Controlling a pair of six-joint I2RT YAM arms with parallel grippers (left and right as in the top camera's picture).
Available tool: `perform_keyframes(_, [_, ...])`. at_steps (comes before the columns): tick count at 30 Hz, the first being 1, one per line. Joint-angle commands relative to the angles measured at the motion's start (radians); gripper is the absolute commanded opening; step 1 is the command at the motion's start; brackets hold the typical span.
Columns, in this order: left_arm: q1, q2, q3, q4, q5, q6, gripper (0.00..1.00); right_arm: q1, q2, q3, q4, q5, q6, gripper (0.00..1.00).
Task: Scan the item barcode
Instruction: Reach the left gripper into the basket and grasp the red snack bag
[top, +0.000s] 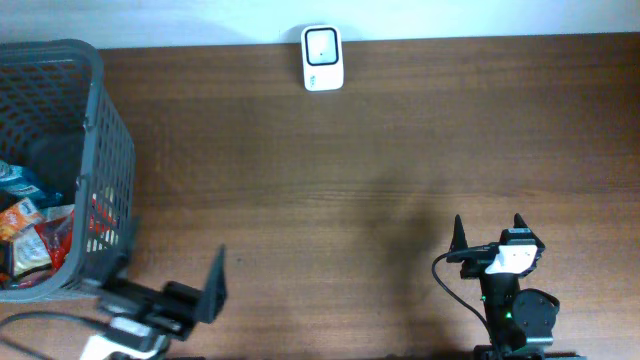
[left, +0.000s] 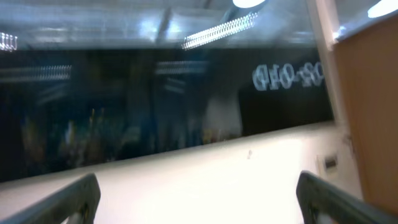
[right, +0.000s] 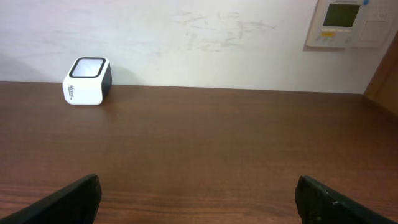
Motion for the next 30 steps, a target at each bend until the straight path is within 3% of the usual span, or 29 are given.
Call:
perform_keyframes(1, [0.002, 0.193, 0.261, -0.252, -0.018, 0.034, 0.99, 0.006, -0.002, -0.009, -0.003, 0.008, -0.004, 0.98])
perform_keyframes(4, [0.002, 0.299, 0.288, -0.28, 0.109, 0.034, 0.99, 0.006, -0.002, -0.009, -0.003, 0.008, -0.004, 0.98])
perform_keyframes(9, [0.003, 0.436, 0.392, -0.138, 0.106, -0.035, 0.99, 0.006, -0.002, -0.009, -0.003, 0.008, -0.004, 0.98])
perform_keyframes(10, [0.003, 0.472, 0.457, -0.182, 0.08, -0.035, 0.99, 0.006, -0.002, -0.009, -0.003, 0.008, -0.004, 0.98])
perform_keyframes(12, [0.003, 0.589, 0.664, -0.423, -0.024, -0.019, 0.99, 0.006, -0.002, -0.009, -0.003, 0.009, -0.004, 0.98])
perform_keyframes(14, [0.002, 0.698, 0.834, -0.657, -0.016, 0.067, 0.99, 0.006, -0.002, -0.009, -0.003, 0.008, -0.004, 0.98])
perform_keyframes(15, [0.002, 0.85, 1.04, -0.988, 0.067, 0.125, 0.99, 0.006, -0.002, -0.009, -0.003, 0.008, -0.004, 0.98])
perform_keyframes(18, [0.003, 0.945, 1.121, -1.089, -0.014, 0.126, 0.99, 0.006, -0.002, -0.009, -0.003, 0.008, -0.004, 0.98])
perform_keyframes(21, [0.003, 1.027, 1.206, -1.144, -0.28, -0.064, 0.99, 0.006, -0.002, -0.009, -0.003, 0.008, -0.004, 0.98])
perform_keyframes(24, [0.033, 1.11, 1.345, -1.208, -0.416, -0.124, 0.99, 0.006, -0.002, -0.009, -0.003, 0.009, -0.004, 0.98])
perform_keyframes(30, [0.309, 1.233, 1.518, -1.271, -0.442, -0.332, 0.99, 0.006, -0.002, -0.009, -0.003, 0.008, -0.004, 0.99])
